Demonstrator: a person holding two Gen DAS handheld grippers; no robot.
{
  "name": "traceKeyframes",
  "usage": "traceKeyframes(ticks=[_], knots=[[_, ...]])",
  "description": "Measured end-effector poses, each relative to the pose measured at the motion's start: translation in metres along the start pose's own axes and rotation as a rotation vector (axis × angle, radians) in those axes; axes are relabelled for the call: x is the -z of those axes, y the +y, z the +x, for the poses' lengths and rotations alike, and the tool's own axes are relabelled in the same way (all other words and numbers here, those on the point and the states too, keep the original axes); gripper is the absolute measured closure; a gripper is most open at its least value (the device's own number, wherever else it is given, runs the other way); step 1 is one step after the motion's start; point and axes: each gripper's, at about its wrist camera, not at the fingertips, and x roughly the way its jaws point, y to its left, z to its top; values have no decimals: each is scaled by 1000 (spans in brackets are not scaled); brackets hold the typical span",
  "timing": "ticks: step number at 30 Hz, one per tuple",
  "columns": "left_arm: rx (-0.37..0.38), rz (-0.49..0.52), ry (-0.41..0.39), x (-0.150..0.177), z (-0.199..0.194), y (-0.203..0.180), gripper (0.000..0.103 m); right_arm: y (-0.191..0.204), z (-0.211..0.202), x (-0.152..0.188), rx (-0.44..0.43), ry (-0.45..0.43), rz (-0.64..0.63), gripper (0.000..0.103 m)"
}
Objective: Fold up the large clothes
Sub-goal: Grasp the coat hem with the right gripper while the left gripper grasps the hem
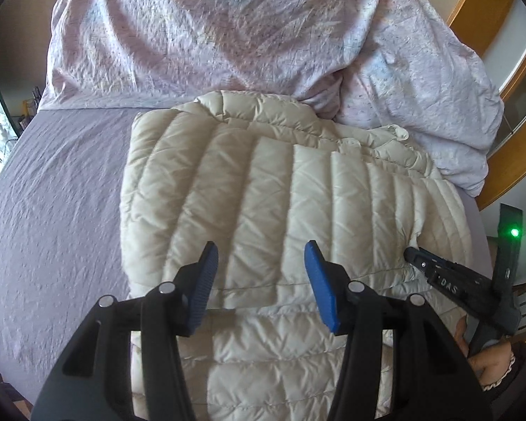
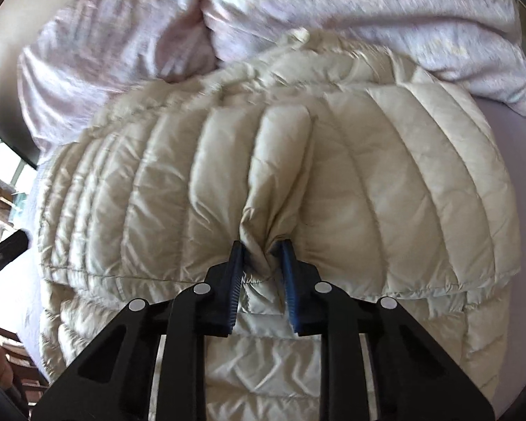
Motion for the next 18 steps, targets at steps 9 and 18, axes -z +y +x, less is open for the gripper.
traceKeyframes(ticks=[9,18], knots=[[-19,12,16,6,3,2,48,-17,15,1,54,53,49,82],[-57,51,9,31,-18,14,32,-34,-36,11,-35,-18,56,28]])
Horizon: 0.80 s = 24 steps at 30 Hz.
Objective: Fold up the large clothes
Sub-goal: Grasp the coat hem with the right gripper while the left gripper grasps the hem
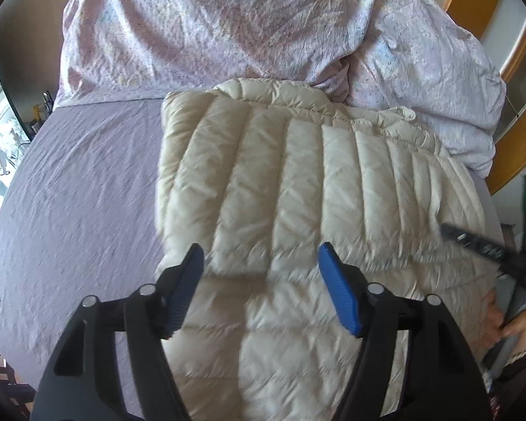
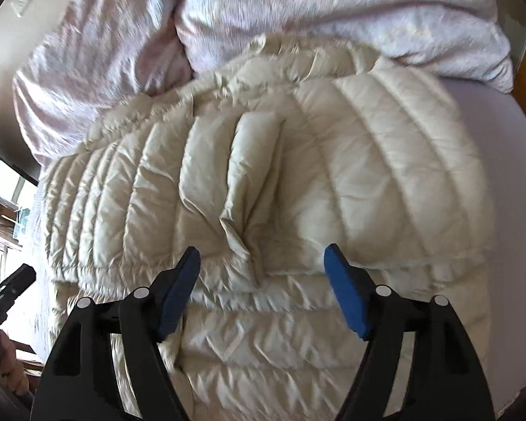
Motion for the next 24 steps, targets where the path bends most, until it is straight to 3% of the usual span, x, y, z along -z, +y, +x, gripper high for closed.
traceKeyframes(ticks=[5,12,19,24], knots=[[-34,13,26,30,-12,22,30,-37,-25,19,-34,41,21,28],[-52,-49,79,87,-33,68,30,-104,-59,70,-45,127,68,28],[-4,-126,127,143,-47,93,30,-167,-90,121,-88,191,141,28],[26,-140,159,170,-45,89,36,-198,-98,153,-125,232,199,29]])
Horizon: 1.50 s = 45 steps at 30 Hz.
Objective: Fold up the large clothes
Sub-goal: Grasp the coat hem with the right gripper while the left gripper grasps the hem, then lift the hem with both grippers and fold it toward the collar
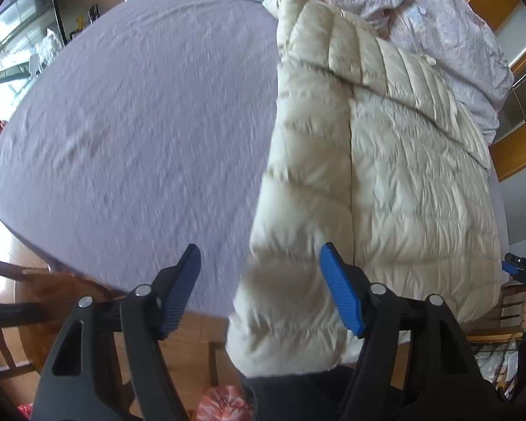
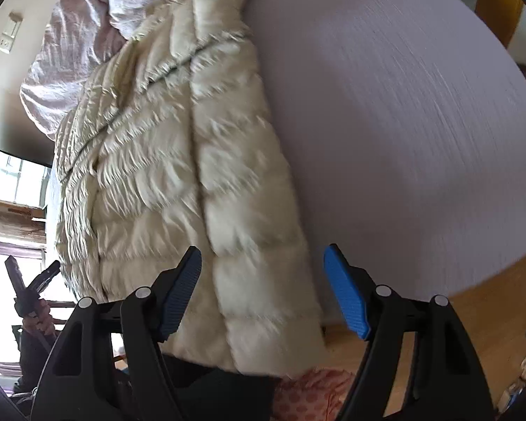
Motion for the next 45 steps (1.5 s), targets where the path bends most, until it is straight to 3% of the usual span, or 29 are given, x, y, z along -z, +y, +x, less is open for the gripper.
traceKeyframes(ticks=[10,15,16,18,19,23,27,38,45], knots=[[19,10,11,31,1,-11,42,-16,8,28,-91,37,33,36],[28,3,14,39,-1,-10,51,-12,12,32,-150,52,27,44],[34,-1,20,40,-1,-10,52,-12,14,33,-164,63,30,52],[40,-6,28,44,0,-10,57,-11,16,36,-175,67,25,58],[47,-9,32,46,1,-10,59,-9,17,38,-186,77,21,69],[72,-19,33,48,-1,-11,83,-3,16,41,-200,69,-4,89],[60,-3,4,43,-12,-16,98,11,-3,33,-219,-2,-54,93],[12,4,-180,-8,-59,-34,101,42,-54,-19,-224,-214,-112,94],[-9,18,-279,-64,-77,-49,101,63,-77,-61,-218,-302,-131,94]])
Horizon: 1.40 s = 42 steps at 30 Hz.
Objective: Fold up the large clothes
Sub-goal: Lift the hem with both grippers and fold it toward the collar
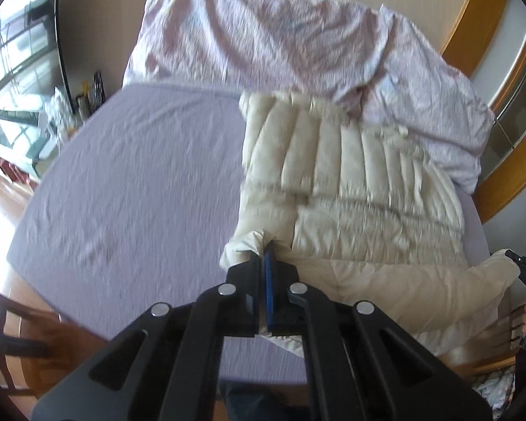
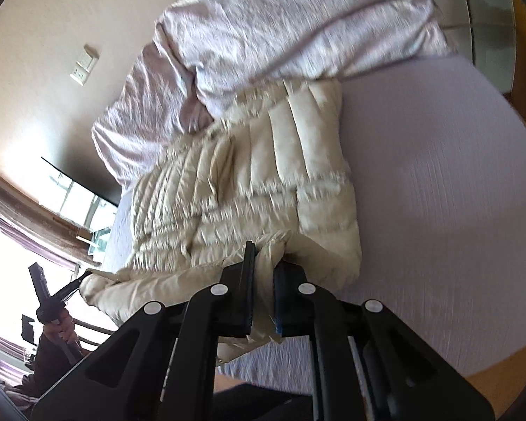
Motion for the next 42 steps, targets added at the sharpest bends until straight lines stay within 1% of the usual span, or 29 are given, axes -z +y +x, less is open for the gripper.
traceKeyframes(ticks=[6,10,17,21,24,28,32,39,42], knots=[[4,10,-70,-54,6,-11,101,19,8,-46,11,-56,-28,94],[2,34,-93,-87,17,-20,101,25,16,-72,29,-81,-36,94],[0,66,-105,-137,46,-30,101,30,40,-114,75,-109,-8,94],[-11,71,-102,-164,72,-31,101,35,60,-139,127,-141,4,94],[-23,61,-87,-180,95,-30,101,37,80,-154,174,-159,13,94],[-36,44,-52,-195,127,-28,101,35,113,-169,231,-161,25,94],[-42,25,-14,-207,158,-25,101,27,141,-180,255,-129,19,94],[-49,6,52,-225,214,-23,100,0,185,-198,284,-84,80,94],[-45,-15,75,-230,235,-20,96,-17,206,-207,272,-50,130,87]])
